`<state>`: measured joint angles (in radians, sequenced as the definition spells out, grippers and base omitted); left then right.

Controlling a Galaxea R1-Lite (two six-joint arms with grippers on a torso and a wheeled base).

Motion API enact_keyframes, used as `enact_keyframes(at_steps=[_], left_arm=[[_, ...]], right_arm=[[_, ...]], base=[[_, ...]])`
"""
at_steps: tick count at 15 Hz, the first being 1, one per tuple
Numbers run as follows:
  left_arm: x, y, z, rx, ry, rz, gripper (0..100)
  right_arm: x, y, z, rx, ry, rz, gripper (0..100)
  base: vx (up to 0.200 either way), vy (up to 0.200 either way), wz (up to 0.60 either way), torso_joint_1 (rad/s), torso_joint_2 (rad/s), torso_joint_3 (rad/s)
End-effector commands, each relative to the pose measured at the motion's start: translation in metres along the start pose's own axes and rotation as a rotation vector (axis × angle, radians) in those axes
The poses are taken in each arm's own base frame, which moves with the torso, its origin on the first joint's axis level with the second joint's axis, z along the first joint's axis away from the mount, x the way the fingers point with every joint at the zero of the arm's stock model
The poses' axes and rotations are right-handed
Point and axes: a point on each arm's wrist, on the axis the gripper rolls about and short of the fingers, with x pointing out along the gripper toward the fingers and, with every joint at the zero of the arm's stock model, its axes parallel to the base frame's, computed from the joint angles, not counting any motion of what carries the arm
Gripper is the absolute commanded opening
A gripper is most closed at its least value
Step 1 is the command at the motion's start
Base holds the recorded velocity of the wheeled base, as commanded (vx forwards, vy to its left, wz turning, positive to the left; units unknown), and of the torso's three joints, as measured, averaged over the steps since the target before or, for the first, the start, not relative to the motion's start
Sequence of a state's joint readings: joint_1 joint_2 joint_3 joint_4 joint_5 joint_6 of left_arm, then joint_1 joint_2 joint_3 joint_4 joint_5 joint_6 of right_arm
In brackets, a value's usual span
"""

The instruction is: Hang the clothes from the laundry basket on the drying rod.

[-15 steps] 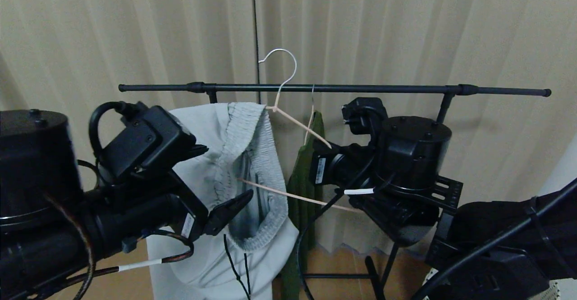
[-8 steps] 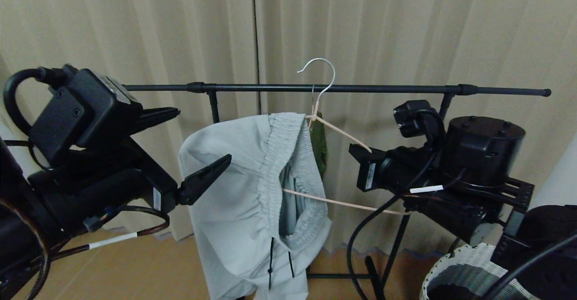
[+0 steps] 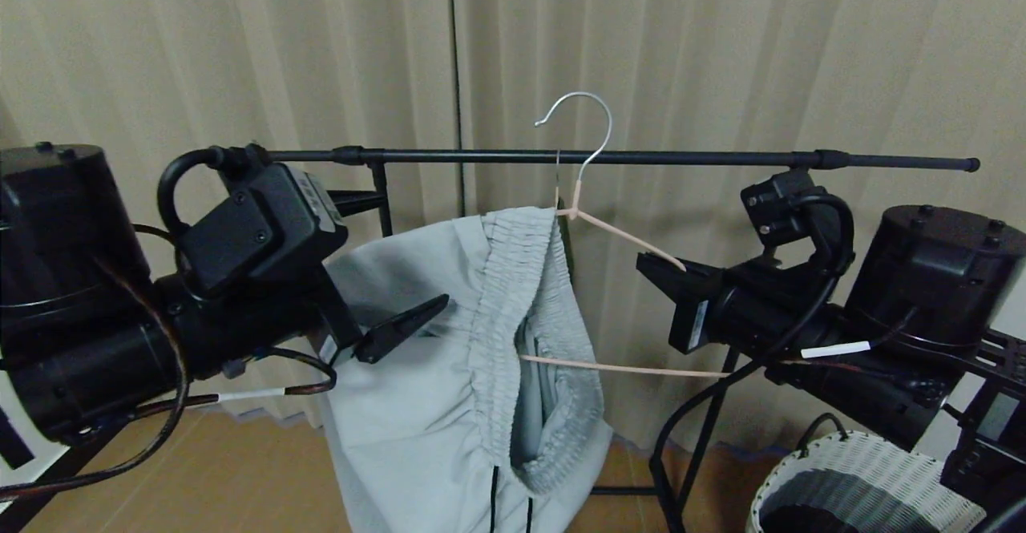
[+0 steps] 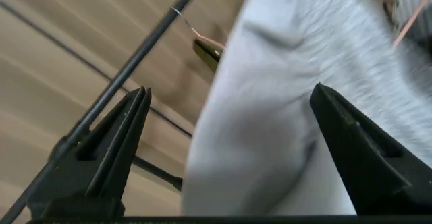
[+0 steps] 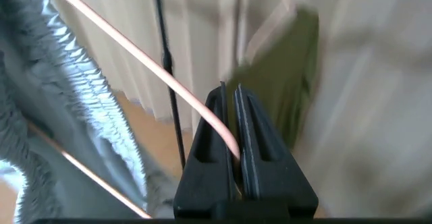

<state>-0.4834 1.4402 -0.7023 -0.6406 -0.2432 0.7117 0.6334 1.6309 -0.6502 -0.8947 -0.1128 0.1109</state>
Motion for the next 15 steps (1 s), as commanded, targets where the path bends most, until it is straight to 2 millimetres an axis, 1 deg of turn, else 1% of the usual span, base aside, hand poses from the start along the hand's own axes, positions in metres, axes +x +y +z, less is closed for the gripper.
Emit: enact_keyframes(at_steps=[1,3,9,10,15], left_arm=[[0.025,0.002,-0.007,0.013,0.022,-0.02,100],[0.031,0.004,-0.006,0.022,0.017,-0.018,100],[0.036,0.001,-0.011,0.044,0.03,-0.035,100],[0.036,0.001,-0.011,0.044,0.03,-0.035,0],[0.035,0.0,-0.012,0.044,0.033,-0.037,0]], right_arm=[[-0.003,0.0,-0.003,-0.045,-0.017,0.038,0],[-0.005,0.001,-0.004,-0.089,-0.043,0.09,0],[-0.009,0.002,-0.005,-0.117,-0.049,0.146,0],[-0.01,0.002,-0.005,-0.119,-0.051,0.156,0],[-0.009,0.002,-0.004,-0.122,-0.052,0.16,0]], base=[[0.0,0.0,0.0,0.0,0.0,0.0],[0.0,0.0,0.0,0.0,0.0,0.0],[0.0,0.0,0.0,0.0,0.0,0.0],[0.0,0.0,0.0,0.0,0.0,0.0],[0.0,0.0,0.0,0.0,0.0,0.0]])
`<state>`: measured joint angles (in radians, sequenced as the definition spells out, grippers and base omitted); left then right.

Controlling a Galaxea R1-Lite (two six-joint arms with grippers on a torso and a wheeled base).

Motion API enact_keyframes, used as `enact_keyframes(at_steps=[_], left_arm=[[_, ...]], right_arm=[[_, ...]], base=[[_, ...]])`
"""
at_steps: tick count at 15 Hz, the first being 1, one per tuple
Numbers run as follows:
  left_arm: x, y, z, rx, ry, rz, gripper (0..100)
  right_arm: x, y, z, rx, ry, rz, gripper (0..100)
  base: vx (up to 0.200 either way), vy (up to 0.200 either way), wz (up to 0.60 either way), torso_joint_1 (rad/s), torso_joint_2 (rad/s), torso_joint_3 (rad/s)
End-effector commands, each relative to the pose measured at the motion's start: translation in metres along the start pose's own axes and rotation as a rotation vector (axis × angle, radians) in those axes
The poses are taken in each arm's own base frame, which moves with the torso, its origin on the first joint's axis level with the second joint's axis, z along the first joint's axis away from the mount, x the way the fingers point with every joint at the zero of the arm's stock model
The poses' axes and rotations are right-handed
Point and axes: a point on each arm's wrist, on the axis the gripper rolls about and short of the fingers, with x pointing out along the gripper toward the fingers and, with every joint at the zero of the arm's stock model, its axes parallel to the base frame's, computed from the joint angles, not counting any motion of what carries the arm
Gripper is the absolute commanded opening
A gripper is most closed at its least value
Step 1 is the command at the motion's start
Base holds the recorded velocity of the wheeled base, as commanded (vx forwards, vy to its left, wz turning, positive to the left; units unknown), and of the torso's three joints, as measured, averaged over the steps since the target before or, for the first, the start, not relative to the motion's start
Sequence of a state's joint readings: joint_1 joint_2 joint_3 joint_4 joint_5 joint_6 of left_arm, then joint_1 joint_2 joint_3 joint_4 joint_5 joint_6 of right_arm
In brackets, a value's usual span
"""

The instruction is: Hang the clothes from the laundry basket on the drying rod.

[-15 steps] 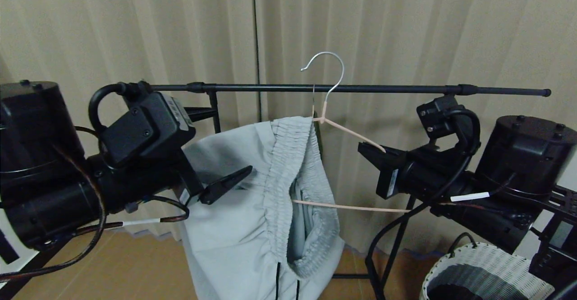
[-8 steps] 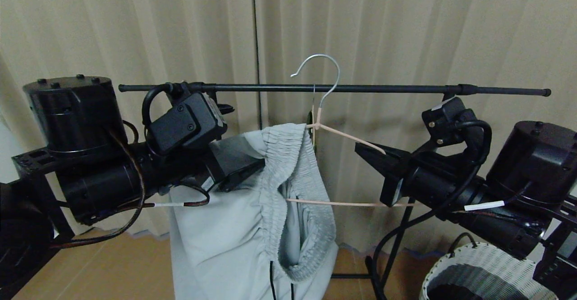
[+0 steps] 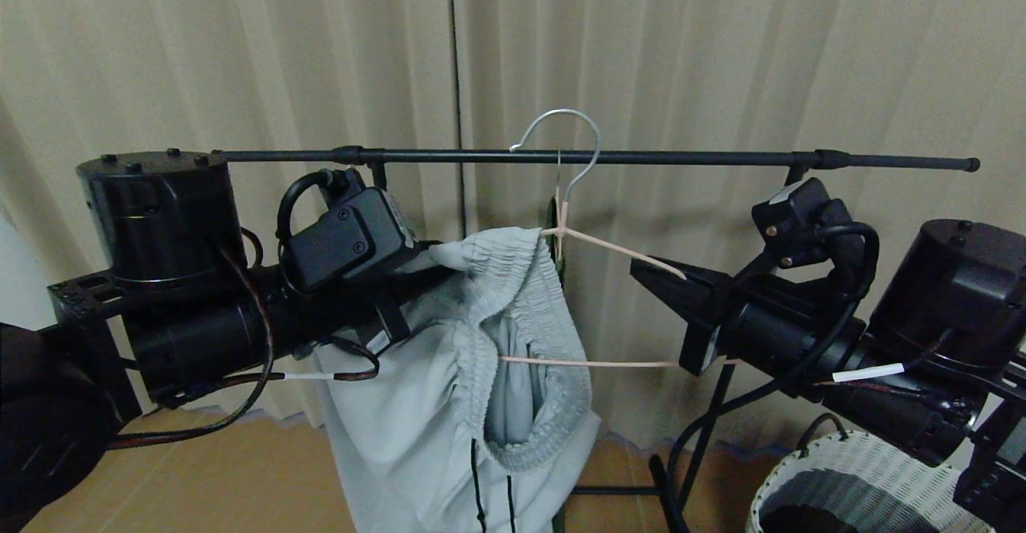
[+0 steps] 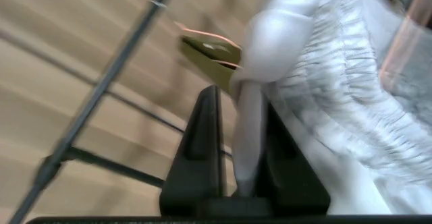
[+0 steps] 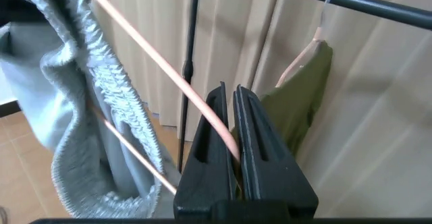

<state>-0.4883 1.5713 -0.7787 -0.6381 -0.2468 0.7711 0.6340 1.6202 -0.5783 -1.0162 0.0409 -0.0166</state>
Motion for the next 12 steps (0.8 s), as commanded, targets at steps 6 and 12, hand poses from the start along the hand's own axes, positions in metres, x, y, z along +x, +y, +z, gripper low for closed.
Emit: enact_keyframes(at_steps=[6,12], left_arm=[[-0.0017,-0.0027,-0.0025,-0.007,0.007,0.0,0],[-0.0016,-0.0007,-0.0024,-0.005,0.033,0.058,0]], right_arm=[[0.0,-0.0006,0.0014,0.001,-0.006,-0.002,0],[-0.0005,-0.001,0.0026,-0.028,-0.01,-0.003,0]], base=[[0.0,0.0,0.0,0.0,0.0,0.0],[0.0,0.0,0.0,0.0,0.0,0.0]])
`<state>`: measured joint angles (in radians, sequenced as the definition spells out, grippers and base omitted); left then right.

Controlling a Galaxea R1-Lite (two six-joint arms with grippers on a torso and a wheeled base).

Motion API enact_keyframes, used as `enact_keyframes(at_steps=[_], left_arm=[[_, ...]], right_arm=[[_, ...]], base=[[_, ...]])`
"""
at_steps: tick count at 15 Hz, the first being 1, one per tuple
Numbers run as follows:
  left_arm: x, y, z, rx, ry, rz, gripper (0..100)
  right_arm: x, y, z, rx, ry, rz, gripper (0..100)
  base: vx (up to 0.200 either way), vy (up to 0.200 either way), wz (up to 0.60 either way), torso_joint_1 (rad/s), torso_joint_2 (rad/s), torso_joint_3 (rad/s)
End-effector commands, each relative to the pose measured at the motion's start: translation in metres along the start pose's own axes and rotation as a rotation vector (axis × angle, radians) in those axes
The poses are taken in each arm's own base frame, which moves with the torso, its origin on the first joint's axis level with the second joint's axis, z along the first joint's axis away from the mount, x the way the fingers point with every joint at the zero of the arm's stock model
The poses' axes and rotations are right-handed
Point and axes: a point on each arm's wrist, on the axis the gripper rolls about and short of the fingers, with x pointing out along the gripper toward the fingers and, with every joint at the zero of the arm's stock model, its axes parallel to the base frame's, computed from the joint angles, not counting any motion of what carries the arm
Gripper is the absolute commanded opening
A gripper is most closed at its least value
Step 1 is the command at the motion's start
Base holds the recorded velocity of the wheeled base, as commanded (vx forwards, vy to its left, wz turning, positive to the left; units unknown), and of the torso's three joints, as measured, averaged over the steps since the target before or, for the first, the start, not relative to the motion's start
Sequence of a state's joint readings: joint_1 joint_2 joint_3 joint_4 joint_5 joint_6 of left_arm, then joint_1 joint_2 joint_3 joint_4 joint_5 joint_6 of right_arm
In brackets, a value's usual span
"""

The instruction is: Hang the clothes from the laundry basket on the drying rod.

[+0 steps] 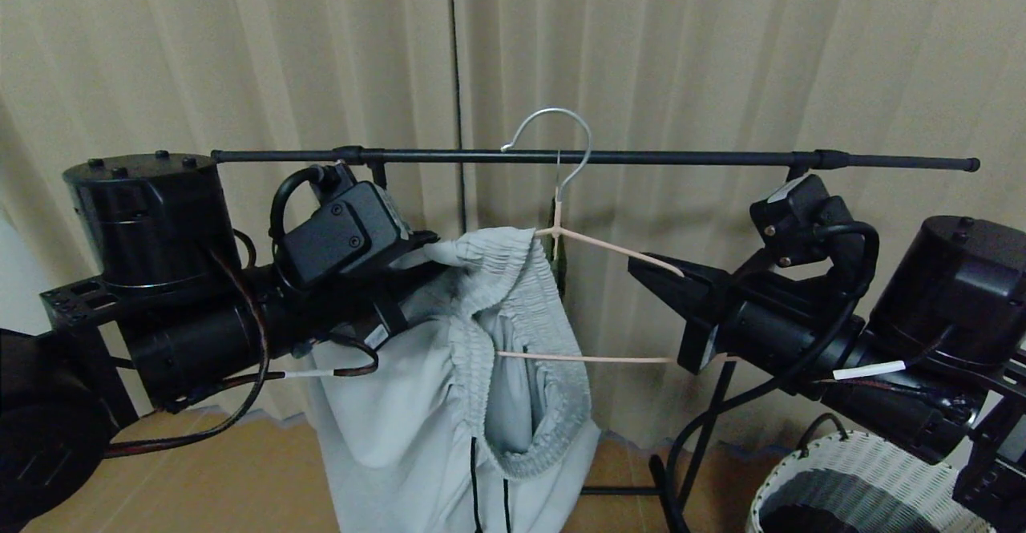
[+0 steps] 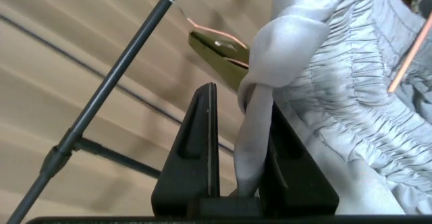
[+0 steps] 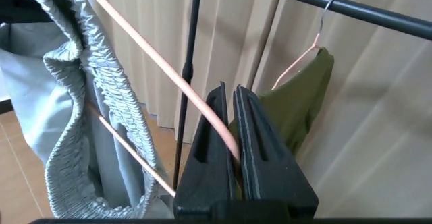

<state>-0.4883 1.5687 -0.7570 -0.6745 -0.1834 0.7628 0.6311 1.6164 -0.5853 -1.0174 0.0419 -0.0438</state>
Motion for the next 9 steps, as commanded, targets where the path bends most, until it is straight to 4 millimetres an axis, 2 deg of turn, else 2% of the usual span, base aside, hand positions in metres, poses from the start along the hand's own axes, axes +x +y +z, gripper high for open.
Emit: enact_keyframes(at_steps=[1,5,9], left_arm=[[0.0,0.0,-0.001,-0.002,0.018,0.018,0],[0.0,0.002,-0.002,-0.005,0.087,0.09,0],[0.004,0.004,-0.006,-0.078,0.193,0.208,0]], right_arm=[[-0.002,0.0,-0.001,-0.001,0.003,0.001,100],[-0.006,0.0,-0.001,-0.001,0.004,-0.007,100],[-0.033,0.002,-0.007,-0.018,0.025,0.0,100]], base=[[0.0,0.0,0.0,0.0,0.0,0.0],[0.0,0.0,0.0,0.0,0.0,0.0],[0.0,0.0,0.0,0.0,0.0,0.0]])
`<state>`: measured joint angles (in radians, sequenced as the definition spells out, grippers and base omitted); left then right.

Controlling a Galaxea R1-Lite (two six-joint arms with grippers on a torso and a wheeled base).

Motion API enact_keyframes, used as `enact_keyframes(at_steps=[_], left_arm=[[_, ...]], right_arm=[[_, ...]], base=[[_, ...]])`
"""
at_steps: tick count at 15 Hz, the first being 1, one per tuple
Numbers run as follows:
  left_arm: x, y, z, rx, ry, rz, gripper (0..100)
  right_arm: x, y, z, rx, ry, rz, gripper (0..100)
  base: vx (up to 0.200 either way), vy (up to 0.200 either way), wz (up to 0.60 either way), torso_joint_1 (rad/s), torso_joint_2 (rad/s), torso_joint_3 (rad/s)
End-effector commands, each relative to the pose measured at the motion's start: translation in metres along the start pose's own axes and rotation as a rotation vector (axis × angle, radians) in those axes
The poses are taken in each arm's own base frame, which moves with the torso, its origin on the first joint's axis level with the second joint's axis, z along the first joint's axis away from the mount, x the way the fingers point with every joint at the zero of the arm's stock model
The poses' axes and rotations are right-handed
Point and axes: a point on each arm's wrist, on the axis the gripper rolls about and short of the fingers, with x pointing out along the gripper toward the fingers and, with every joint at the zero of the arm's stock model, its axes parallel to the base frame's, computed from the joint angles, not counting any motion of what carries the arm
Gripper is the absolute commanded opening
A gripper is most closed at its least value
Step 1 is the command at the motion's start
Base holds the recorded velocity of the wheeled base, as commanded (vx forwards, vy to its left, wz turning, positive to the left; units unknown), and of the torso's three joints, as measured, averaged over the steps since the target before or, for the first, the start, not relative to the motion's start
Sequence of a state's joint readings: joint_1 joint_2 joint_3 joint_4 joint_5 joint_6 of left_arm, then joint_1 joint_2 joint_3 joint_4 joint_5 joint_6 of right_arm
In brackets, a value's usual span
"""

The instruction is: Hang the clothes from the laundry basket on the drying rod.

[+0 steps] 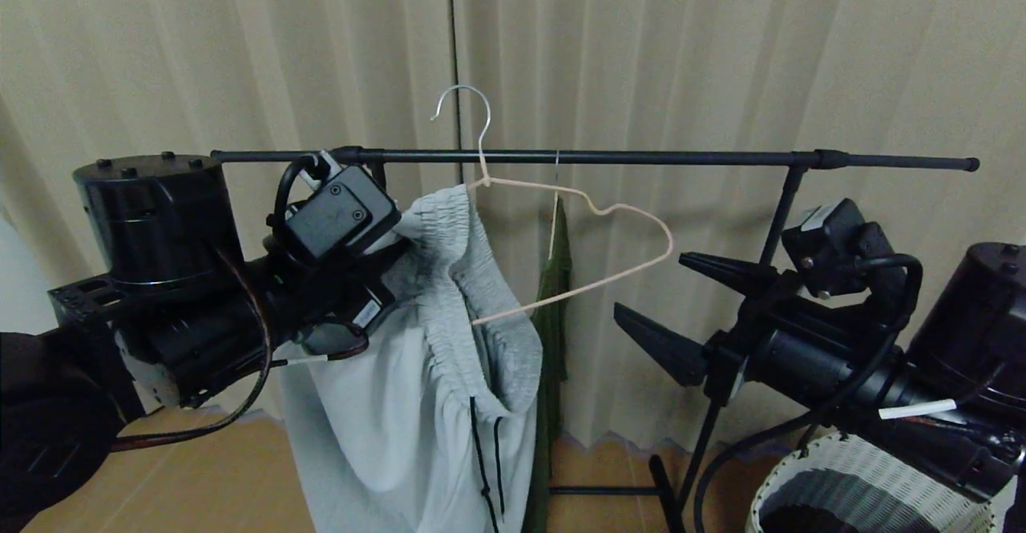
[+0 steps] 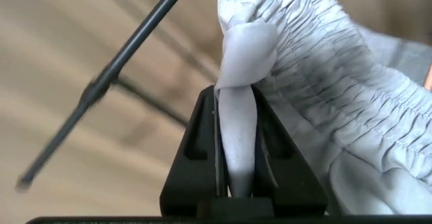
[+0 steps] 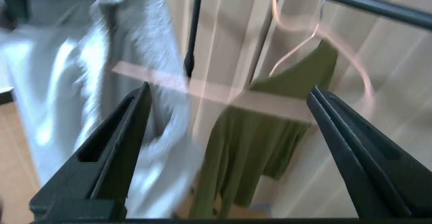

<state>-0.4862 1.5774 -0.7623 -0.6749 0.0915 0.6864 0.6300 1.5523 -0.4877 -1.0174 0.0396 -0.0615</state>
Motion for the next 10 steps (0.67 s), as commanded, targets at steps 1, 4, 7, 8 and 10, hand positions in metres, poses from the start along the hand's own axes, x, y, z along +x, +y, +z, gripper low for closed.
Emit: enact_keyframes(at_steps=[1,4,7,8,10], left_arm=[[0.003,-0.002,-0.001,-0.033,0.01,0.001,0],[0.002,-0.01,0.01,-0.101,-0.069,-0.027,0],[0.0,-0.012,0.017,-0.097,-0.174,-0.097,0],[-0.001,-0.012,0.02,-0.098,-0.199,-0.106,0],[-0.001,-0.013,0.024,-0.1,-0.246,-0.115,0]], right_arm=[[-0.016,0.001,-0.005,-0.001,0.014,0.005,100],[-0.02,0.003,-0.025,0.005,0.098,0.014,100],[-0.01,0.004,-0.04,0.013,0.162,0.021,100],[-0.005,0.005,-0.043,0.013,0.174,0.023,100],[0.007,0.006,-0.049,0.012,0.162,0.025,100]], base=[[0.0,0.0,0.0,0.0,0.0,0.0],[0.0,0.0,0.0,0.0,0.0,0.0],[0.0,0.0,0.0,0.0,0.0,0.0],[0.0,0.0,0.0,0.0,0.0,0.0],[0.0,0.0,0.0,0.0,0.0,0.0]])
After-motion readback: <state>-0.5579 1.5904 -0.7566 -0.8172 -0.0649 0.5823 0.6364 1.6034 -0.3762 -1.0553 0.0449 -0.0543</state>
